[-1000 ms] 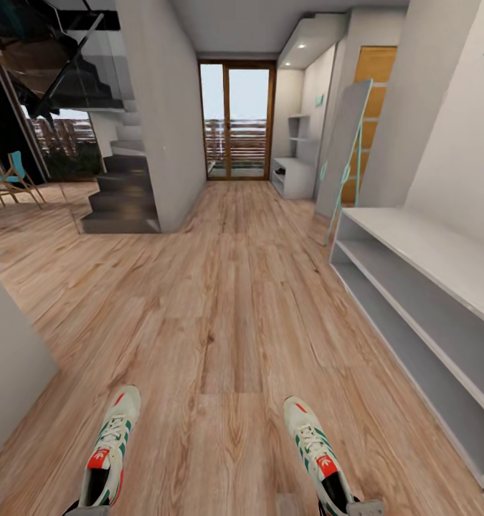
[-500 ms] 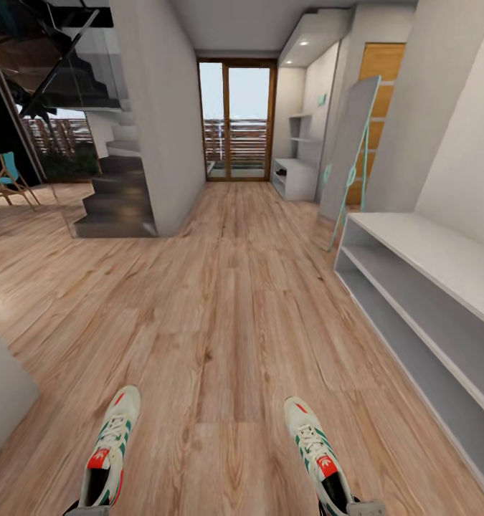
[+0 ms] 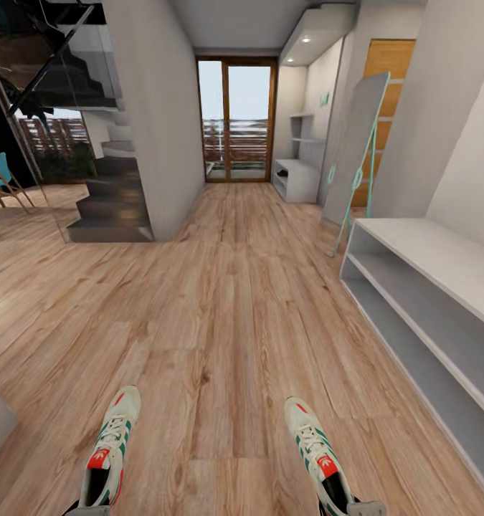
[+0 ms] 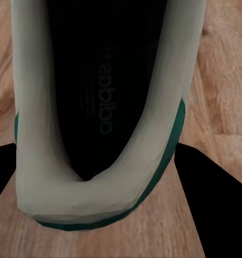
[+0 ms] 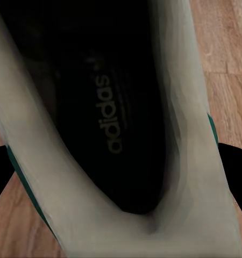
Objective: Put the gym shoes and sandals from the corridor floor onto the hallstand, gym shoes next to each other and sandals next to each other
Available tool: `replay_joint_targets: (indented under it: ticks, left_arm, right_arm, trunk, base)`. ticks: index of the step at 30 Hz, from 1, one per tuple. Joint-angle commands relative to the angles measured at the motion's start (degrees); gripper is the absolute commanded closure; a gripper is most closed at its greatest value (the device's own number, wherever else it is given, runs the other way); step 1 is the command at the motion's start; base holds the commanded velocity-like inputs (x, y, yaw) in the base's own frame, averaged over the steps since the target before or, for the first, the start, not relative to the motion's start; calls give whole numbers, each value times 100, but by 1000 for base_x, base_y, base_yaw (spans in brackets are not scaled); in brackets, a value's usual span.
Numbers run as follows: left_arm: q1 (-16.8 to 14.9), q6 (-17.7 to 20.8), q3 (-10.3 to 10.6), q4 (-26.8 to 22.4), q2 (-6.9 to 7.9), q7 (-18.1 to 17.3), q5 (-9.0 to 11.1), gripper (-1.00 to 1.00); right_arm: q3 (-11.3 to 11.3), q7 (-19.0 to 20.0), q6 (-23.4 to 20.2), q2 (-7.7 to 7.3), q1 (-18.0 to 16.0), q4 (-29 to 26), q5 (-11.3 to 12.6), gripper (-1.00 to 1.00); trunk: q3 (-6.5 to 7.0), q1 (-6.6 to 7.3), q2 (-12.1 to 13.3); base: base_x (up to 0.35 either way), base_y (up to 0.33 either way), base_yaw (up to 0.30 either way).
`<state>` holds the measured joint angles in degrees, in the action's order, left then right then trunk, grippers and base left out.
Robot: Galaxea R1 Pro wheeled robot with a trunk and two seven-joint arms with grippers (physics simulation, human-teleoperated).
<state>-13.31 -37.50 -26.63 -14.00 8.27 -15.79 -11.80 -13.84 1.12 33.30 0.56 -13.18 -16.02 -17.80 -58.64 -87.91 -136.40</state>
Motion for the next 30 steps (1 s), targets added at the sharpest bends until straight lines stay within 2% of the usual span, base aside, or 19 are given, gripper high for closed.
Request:
replay_joint_targets:
  ticks: [1,30]
  left_arm:
    - [-5,-19,-53,3,-1,-30,-42,100]
    - [-5,-21,-53,3,-2,-30,-42,100]
  right_arm:
    - [-48,11,18,5,-5,-2,-48,100]
    - [-65,11,16,-3,-5,-7,-56,100]
  trunk:
    - [-5,-2,-2]
    - [-5,-2,-2]
  base:
    - [337,0,0]
    - [337,0,0]
